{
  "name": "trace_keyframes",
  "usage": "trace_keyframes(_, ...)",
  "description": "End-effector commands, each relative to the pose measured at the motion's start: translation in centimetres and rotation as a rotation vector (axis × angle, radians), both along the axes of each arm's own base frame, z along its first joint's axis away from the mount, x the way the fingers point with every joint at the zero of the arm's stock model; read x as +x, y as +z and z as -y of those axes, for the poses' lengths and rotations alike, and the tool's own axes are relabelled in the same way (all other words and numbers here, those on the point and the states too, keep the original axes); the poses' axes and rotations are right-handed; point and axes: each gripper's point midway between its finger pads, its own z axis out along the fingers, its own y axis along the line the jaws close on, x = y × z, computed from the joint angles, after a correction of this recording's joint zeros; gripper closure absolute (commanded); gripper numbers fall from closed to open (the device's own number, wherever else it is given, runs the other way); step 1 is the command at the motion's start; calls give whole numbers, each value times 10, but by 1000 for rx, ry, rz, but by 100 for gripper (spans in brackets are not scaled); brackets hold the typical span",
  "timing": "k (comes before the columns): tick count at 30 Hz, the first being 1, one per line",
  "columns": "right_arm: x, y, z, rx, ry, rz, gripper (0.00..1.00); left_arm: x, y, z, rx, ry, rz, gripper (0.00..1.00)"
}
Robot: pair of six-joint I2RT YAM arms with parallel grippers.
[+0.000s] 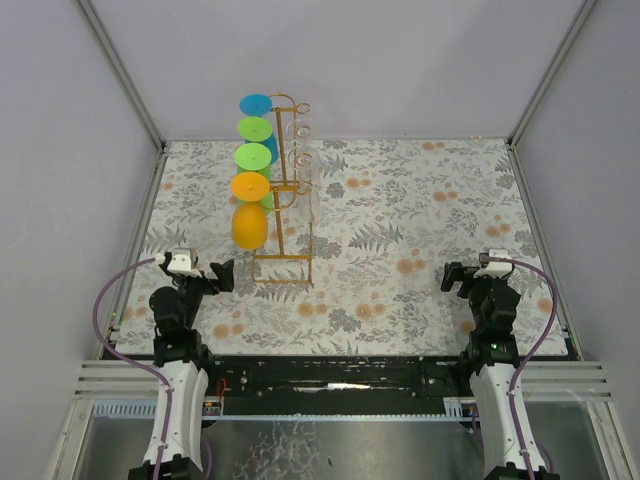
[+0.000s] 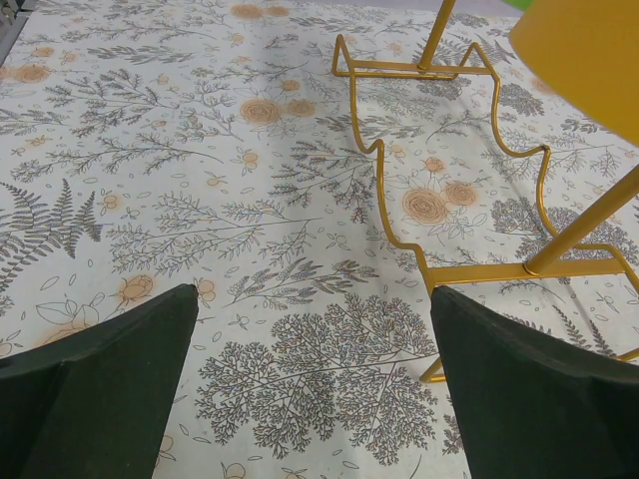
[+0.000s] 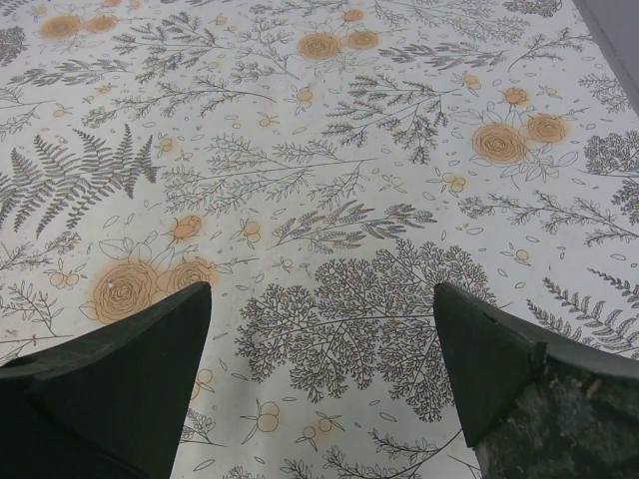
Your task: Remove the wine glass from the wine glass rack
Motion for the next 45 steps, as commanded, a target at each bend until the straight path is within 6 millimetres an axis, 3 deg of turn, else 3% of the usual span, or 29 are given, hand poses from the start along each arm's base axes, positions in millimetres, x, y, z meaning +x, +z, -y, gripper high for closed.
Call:
trace_keyframes(1,-3,-22,-3,-12,19,-9,1,-5,-29,2,11,-13,-18,0)
trace_keyframes(17,-3,-20,3,0,-24,-8,1,-5,-25,5,20,-34,-13,0)
trace_keyframes(21,-5,-8,28,25,-190,-34,1,-5,-23,5,16,-32,-17,0)
trace_keyframes(27,-4,17,25,15,-166,-27,1,-5,-23,5,15,-33,-15,0)
trace_keyframes(31,-4,53,21,-23,-125,63,1,-5,-22,4,17,-26,-14,0)
trace_keyframes(33,-5,68,21,-26,-126,95,1,-4,-15,4,14,-25,-16,0)
trace_keyframes(39,-4,82,24,84,-186,119,1,-5,17,3,16,-20,0,0)
trace_keyframes(45,1,86,19,152,-186,66,1,-11,77,3,16,1,156,0)
